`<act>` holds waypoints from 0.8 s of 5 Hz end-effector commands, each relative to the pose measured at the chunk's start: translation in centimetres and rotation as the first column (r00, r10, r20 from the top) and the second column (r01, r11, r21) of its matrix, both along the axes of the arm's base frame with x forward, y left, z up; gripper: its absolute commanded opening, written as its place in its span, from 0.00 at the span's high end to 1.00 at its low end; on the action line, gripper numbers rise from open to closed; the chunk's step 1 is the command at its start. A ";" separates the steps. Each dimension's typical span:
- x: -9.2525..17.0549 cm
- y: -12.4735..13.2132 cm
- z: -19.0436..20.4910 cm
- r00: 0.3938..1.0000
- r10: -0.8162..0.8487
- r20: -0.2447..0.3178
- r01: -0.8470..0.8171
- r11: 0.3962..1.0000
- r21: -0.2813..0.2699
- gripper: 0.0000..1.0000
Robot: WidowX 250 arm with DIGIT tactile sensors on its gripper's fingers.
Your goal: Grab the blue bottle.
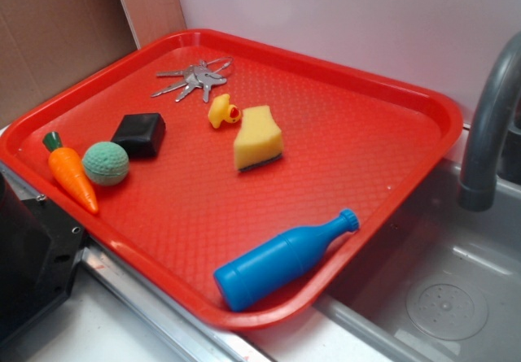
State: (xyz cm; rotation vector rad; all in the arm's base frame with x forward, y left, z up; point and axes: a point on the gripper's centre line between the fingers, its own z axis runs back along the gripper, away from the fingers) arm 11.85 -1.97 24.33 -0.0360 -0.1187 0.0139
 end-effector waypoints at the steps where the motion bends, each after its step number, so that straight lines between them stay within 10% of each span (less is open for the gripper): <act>1: 0.0 0.0 0.0 1.000 0.000 0.000 0.000 1.000 0.000 0.00; 3: 0.7 -10.2 -5.3 0.937 -0.328 0.119 0.340 0.934 -0.108 0.00; 4: 0.7 -10.2 -5.3 0.937 -0.328 0.119 0.340 0.934 -0.108 0.00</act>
